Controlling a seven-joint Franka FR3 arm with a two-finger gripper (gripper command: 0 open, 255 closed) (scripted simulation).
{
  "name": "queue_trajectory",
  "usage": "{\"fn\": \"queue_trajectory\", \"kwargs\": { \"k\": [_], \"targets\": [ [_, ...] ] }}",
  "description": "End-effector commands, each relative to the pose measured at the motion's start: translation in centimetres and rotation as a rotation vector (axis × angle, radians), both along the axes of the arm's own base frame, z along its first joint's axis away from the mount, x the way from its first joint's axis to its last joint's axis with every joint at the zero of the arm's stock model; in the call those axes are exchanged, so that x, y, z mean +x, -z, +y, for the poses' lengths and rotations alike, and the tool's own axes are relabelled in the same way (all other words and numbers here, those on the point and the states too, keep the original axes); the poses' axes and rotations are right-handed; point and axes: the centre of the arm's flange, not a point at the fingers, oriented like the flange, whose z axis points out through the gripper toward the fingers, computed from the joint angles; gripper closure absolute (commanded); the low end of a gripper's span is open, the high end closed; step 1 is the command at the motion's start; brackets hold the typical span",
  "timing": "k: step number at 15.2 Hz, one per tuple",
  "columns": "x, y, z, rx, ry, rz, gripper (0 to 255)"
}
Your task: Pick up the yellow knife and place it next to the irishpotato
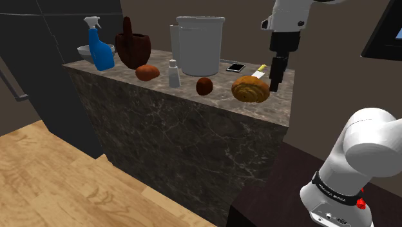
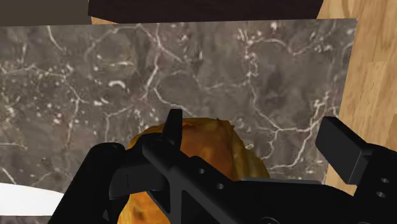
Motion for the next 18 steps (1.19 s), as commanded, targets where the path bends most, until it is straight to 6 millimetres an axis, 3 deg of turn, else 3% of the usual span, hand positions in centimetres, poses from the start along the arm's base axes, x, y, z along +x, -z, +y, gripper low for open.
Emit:
{"fn": "queue_trajectory", "kwargs": {
  "k": [1, 9, 18],
  "targets": [
    [0.0, 0.0, 0.0, 0.0, 0.0, 0.0, 0],
    [9.6, 0.3, -5.3, -0.013, 0.35, 0.033, 0],
    [17.5, 0.8, -14.8, -0.027, 0.744, 0.071, 0]
  ]
}}
